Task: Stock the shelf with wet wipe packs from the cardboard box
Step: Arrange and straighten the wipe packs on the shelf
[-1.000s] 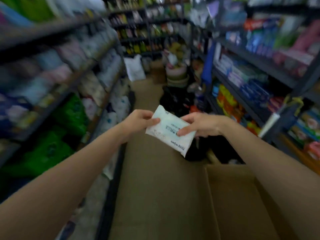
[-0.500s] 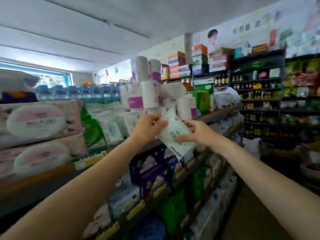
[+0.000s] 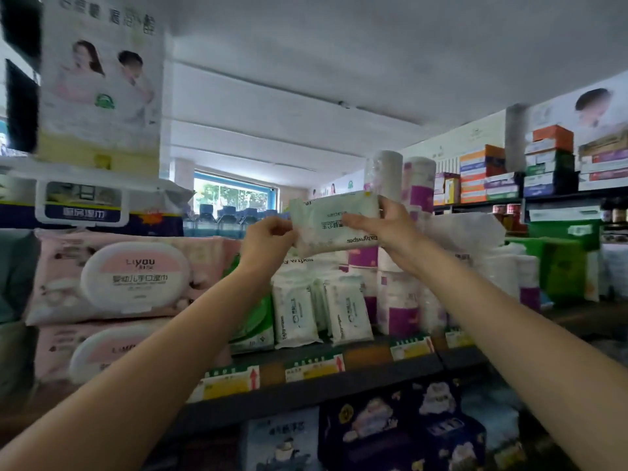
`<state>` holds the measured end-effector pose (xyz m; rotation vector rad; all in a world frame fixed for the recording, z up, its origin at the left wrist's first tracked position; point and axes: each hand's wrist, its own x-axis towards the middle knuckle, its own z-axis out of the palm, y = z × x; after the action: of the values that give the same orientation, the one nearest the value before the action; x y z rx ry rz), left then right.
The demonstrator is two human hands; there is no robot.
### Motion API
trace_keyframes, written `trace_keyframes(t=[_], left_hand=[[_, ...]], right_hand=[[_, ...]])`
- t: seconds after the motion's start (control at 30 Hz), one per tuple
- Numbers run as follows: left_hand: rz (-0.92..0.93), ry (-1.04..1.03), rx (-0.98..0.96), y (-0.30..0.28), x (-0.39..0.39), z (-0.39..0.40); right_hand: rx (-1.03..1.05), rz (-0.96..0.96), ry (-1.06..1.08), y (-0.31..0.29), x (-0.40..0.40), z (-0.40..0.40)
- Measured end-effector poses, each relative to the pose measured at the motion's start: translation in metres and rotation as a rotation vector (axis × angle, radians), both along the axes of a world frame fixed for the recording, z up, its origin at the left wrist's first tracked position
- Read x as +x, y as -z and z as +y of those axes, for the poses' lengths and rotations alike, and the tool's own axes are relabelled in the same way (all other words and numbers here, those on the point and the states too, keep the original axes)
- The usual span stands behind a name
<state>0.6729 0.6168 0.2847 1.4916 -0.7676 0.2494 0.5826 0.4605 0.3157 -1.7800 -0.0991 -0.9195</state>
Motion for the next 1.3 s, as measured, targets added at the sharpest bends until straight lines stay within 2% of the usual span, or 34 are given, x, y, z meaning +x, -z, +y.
trace_keyframes(t=[0.1, 0.17, 0.27, 0.4, 0.5, 0.63, 0.77, 0.87, 1.03, 1.13, 1.23, 1.3], left_hand=[[0.056, -0.127, 0.035, 0.008, 0.030, -0.004], [0.024, -0.170, 0.164, 0.016, 0.040, -0.004], [-0.038, -0.210, 0.383, 0.024, 0.050, -0.008], [-0.137, -0.293, 0.567, 0.031, 0.057, -0.014], [-0.211, -0.353, 0.751, 0.034, 0.059, -0.017], [-0.267, -0.343, 0.930, 0.037, 0.064, -0.029], [-0.325, -0.317, 1.124, 0.043, 0.072, -0.046], [-0.358, -0.315, 1.252, 0.044, 0.074, -0.057], [-0.445, -0.382, 1.503, 0.044, 0.075, -0.079], [-0.459, -0.413, 1.573, 0.043, 0.078, -0.083], [-0.433, -0.386, 1.541, 0.041, 0.083, -0.079], [-0.478, -0.396, 1.509, 0.043, 0.085, -0.077]], right_hand=[[-0.597, 0.231, 0.220, -0.027, 0.021, -0.026], [-0.943, 0.439, 0.181, -0.033, 0.038, -0.025], [-1.164, 0.666, -0.035, -0.014, 0.075, -0.010], [-1.428, 0.717, 0.081, 0.031, 0.125, -0.004], [-1.451, 0.656, 0.198, 0.045, 0.144, -0.017], [-1.359, 0.656, 0.214, 0.046, 0.143, -0.031], [-1.316, 0.571, 0.253, 0.036, 0.130, -0.049], [-1.283, 0.684, 0.224, 0.028, 0.117, -0.065], [-1.395, 0.822, 0.298, 0.048, 0.106, -0.079], [-1.400, 0.826, 0.321, 0.067, 0.110, -0.090], [-1.402, 0.745, 0.335, 0.073, 0.109, -0.094], [-1.395, 0.684, 0.349, 0.074, 0.108, -0.093]])
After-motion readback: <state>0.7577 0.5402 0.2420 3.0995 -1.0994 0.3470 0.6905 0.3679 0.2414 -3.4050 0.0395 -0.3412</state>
